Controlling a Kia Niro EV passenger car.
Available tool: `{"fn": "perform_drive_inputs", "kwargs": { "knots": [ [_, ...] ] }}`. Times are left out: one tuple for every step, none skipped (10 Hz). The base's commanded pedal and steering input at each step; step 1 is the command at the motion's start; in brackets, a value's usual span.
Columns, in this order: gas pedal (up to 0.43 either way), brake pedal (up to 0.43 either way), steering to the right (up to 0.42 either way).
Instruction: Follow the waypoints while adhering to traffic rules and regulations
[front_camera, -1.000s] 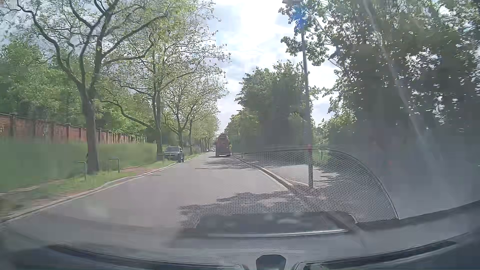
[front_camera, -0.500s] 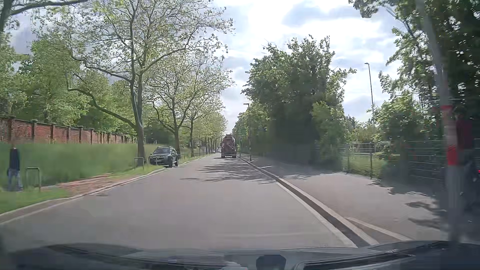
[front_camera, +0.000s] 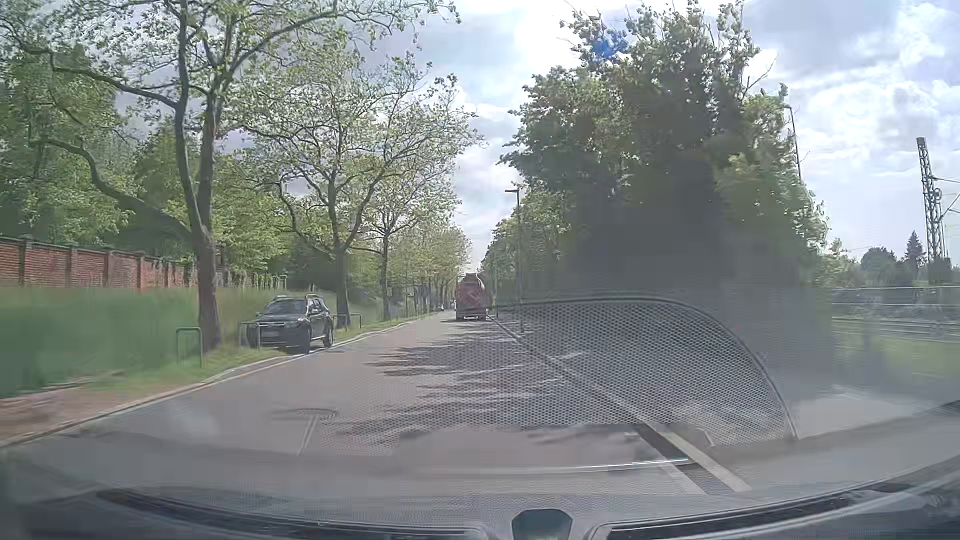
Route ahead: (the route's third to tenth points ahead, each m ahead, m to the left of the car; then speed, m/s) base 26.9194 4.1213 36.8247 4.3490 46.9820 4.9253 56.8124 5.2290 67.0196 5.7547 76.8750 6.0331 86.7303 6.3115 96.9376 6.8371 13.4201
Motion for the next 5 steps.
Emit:
{"fn": "perform_drive_inputs", "kwargs": {
  "knots": [
    [0.059,0.0,-0.022],
    [0.059,0.0,-0.02],
    [0.059,0.0,-0.015],
    [0.059,0.0,-0.009],
    [0.059,0.0,-0.006]
  ]
}}
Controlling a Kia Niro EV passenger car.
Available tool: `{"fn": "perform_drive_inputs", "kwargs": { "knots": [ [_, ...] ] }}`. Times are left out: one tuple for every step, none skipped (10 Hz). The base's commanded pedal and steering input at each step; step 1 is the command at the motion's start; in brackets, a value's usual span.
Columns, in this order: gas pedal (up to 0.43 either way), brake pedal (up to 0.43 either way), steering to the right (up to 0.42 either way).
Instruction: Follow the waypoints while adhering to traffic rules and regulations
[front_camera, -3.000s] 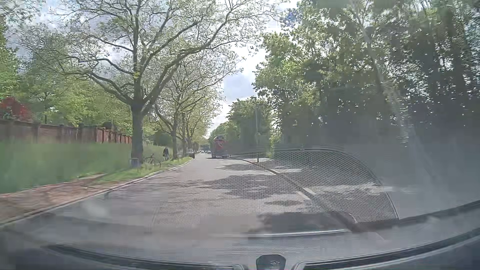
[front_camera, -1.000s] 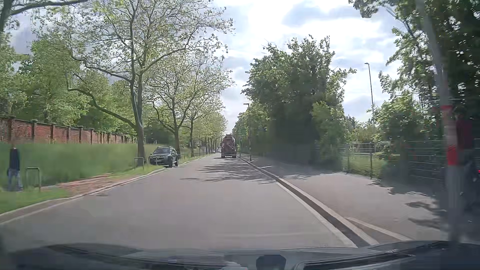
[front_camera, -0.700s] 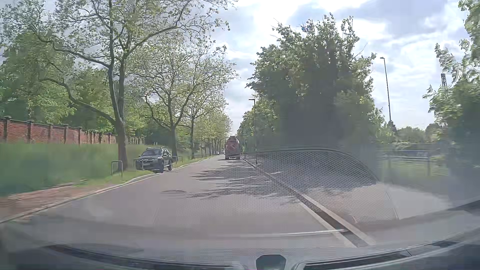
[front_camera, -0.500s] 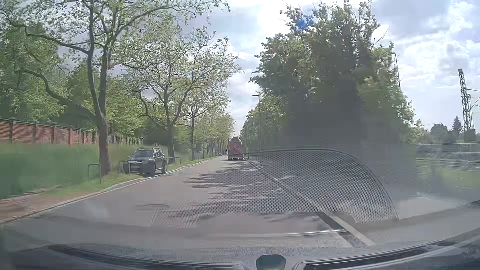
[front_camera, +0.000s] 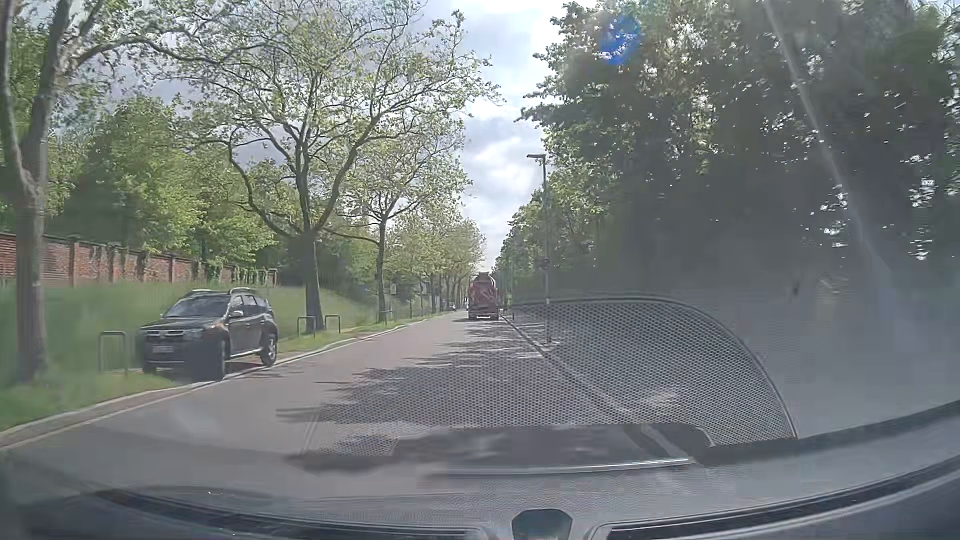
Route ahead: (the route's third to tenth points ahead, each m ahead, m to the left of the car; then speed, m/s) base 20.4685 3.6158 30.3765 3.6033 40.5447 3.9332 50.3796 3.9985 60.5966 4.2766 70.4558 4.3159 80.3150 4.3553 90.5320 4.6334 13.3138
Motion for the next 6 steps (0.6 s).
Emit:
{"fn": "perform_drive_inputs", "kwargs": {
  "knots": [
    [0.059,0.0,-0.005],
    [0.059,0.0,-0.005],
    [0.059,0.0,-0.005],
    [0.059,0.0,-0.005],
    [0.059,0.0,-0.005],
    [0.059,0.0,-0.006]
  ]
}}
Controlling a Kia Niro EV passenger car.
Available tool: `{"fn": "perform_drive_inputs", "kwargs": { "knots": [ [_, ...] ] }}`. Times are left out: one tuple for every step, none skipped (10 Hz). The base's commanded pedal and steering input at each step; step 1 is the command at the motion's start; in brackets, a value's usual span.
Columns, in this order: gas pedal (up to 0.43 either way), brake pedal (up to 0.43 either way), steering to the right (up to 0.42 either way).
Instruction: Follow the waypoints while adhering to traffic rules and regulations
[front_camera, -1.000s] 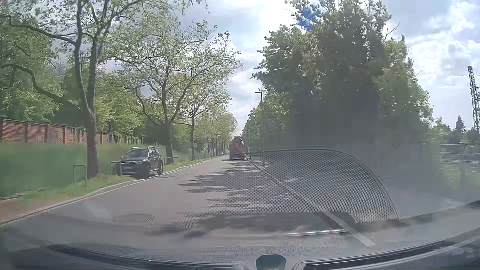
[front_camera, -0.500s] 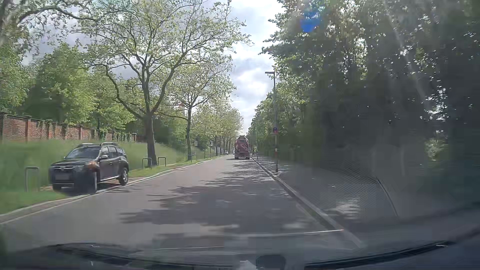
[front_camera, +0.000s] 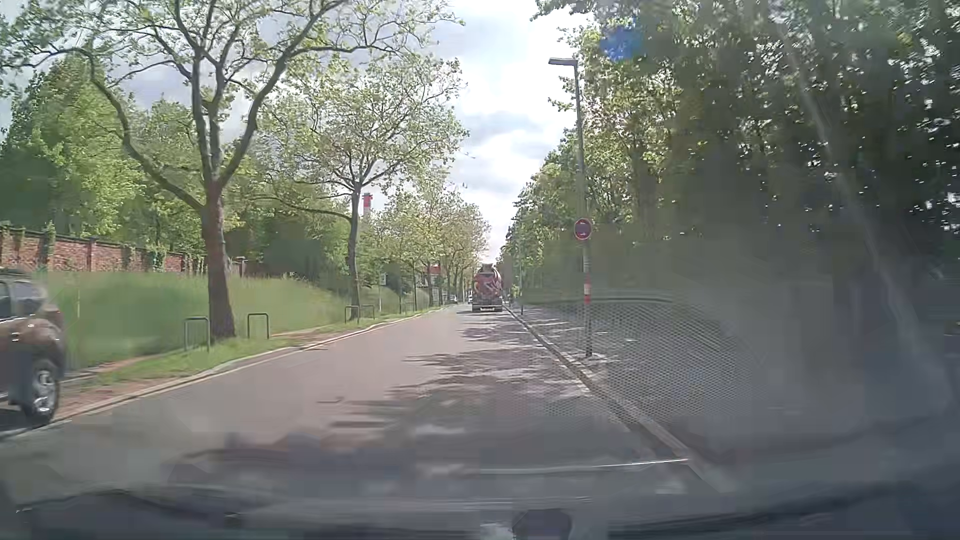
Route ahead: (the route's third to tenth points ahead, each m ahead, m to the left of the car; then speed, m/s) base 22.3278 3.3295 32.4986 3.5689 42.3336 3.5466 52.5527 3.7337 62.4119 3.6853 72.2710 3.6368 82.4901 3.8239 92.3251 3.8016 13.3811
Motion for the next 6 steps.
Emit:
{"fn": "perform_drive_inputs", "kwargs": {
  "knots": [
    [0.059,0.0,-0.008],
    [0.059,0.0,-0.008],
    [0.059,0.0,-0.008],
    [0.059,0.0,-0.008],
    [0.059,0.0,-0.006],
    [0.059,0.0,-0.004]
  ]
}}
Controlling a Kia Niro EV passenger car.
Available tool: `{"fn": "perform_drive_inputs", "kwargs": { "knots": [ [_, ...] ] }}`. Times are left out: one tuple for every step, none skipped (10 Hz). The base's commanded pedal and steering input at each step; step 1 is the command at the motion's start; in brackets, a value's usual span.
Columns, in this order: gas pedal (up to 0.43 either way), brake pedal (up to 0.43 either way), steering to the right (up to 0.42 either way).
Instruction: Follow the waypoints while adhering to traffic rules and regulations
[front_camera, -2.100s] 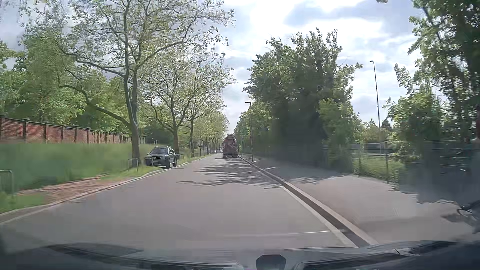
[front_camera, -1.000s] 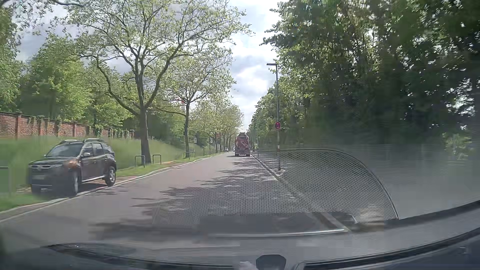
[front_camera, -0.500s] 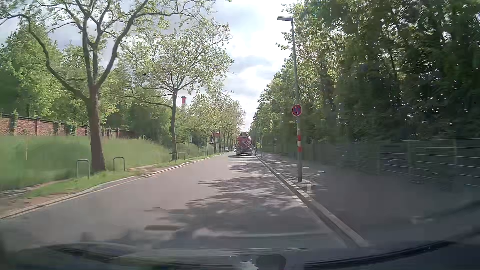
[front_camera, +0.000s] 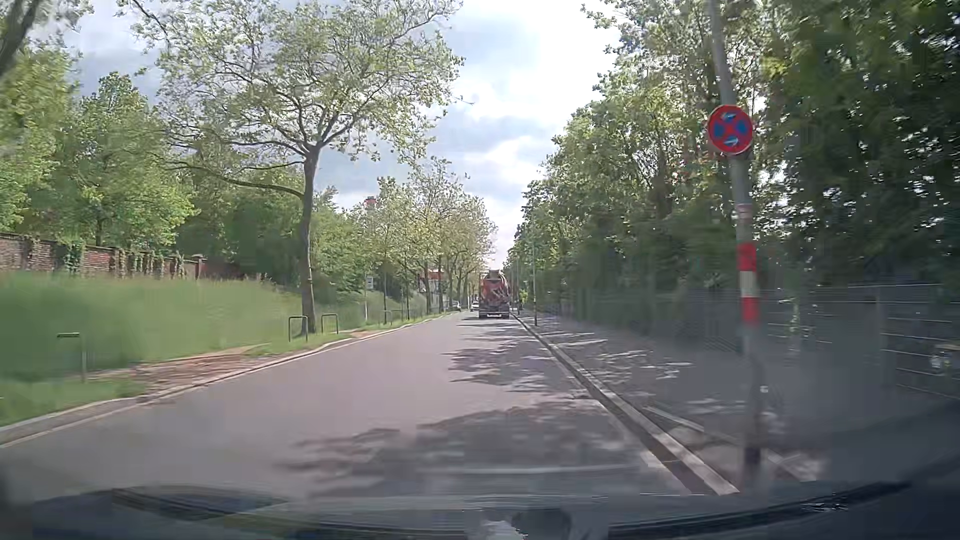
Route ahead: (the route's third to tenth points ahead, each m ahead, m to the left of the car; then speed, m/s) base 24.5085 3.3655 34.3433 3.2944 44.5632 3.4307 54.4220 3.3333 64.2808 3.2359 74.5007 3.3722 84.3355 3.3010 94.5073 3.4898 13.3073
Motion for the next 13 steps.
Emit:
{"fn": "perform_drive_inputs", "kwargs": {
  "knots": [
    [0.059,0.0,-0.002],
    [0.059,0.0,-0.002],
    [0.059,0.0,-0.001],
    [0.059,0.0,-0.001],
    [0.067,0.0,-0.001],
    [0.067,0.0,-0.001],
    [0.067,0.0,-0.001],
    [0.067,0.0,-0.001],
    [0.067,0.0,-0.001],
    [0.067,0.0,-0.001],
    [0.067,0.0,-0.001],
    [0.067,0.0,-0.001],
    [0.067,0.0,-0.001]
  ]
}}
